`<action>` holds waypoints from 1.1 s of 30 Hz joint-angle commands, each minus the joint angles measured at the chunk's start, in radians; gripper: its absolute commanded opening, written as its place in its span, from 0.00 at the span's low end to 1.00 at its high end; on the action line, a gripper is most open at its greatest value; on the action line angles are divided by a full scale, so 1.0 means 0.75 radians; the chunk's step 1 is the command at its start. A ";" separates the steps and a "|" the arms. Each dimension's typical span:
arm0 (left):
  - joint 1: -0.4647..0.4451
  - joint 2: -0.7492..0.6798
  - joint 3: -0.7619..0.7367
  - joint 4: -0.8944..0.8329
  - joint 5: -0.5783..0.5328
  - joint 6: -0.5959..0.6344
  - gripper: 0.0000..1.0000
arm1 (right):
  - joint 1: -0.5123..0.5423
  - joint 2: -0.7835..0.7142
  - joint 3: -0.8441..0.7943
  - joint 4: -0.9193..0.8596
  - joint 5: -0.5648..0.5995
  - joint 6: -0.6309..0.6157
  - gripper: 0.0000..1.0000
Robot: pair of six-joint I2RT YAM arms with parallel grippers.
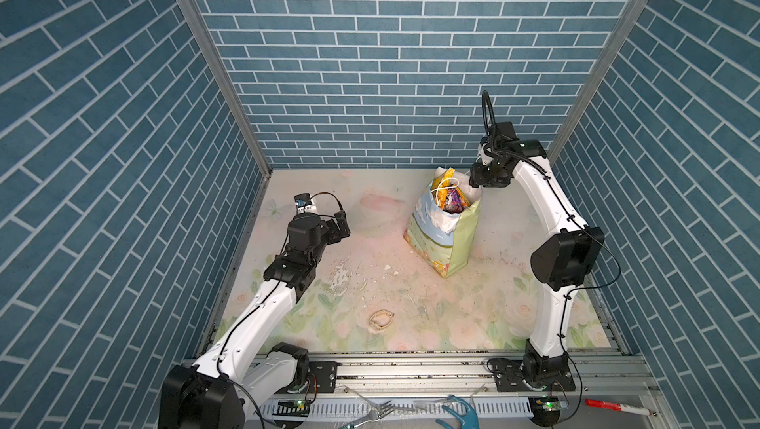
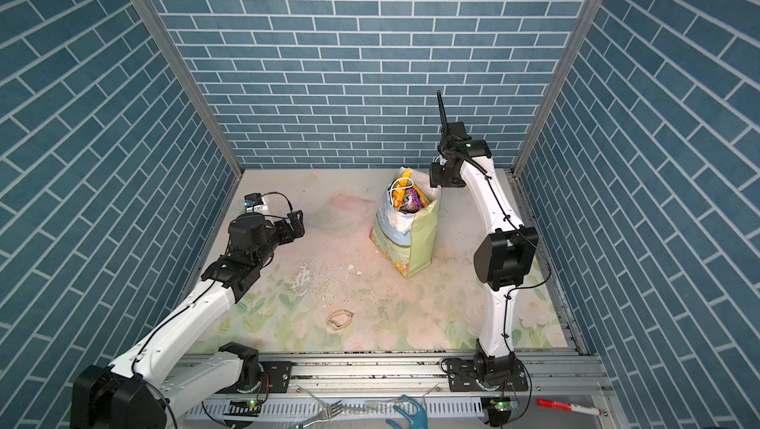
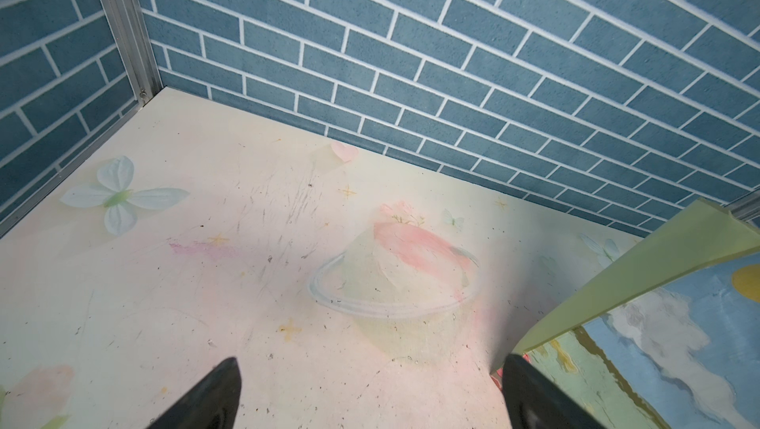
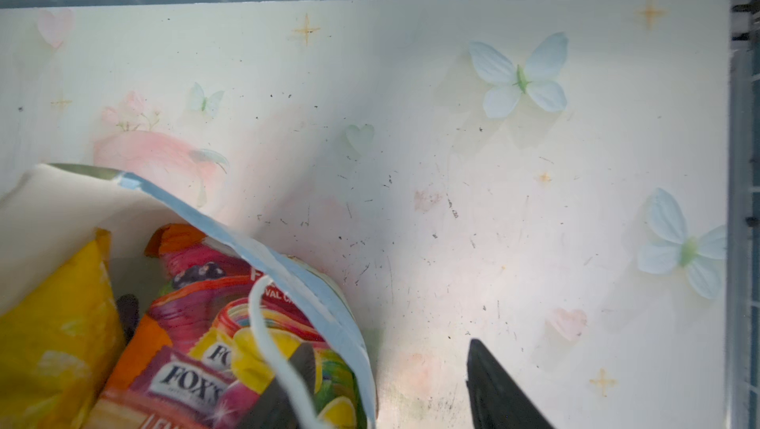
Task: Take the snacks out of the paper bag
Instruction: 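Tip the paper bag onto its side with the right gripper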
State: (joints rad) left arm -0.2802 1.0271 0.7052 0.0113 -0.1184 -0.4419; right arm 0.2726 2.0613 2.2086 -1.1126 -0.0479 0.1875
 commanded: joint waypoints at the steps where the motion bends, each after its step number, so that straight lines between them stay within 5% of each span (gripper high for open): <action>1: -0.009 0.008 0.039 -0.019 -0.009 -0.008 1.00 | 0.004 0.042 -0.018 0.016 -0.166 -0.045 0.55; 3: -0.008 0.011 0.041 -0.021 -0.005 -0.010 1.00 | 0.002 0.060 -0.016 0.031 -0.205 -0.044 0.51; 13: -0.009 -0.019 0.049 -0.048 -0.005 -0.017 1.00 | 0.001 0.039 -0.032 0.070 -0.144 -0.021 0.01; 19: -0.008 -0.018 0.059 -0.050 0.018 -0.026 1.00 | 0.002 -0.052 -0.052 0.054 -0.063 -0.015 0.00; 33: -0.009 -0.019 0.081 -0.048 0.047 -0.041 1.00 | -0.050 -0.144 0.115 -0.044 0.447 -0.087 0.00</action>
State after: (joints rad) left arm -0.2802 1.0267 0.7345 -0.0181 -0.0910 -0.4671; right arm 0.2531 2.0106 2.1899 -1.1122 0.1181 0.1715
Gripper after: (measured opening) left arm 0.996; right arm 0.047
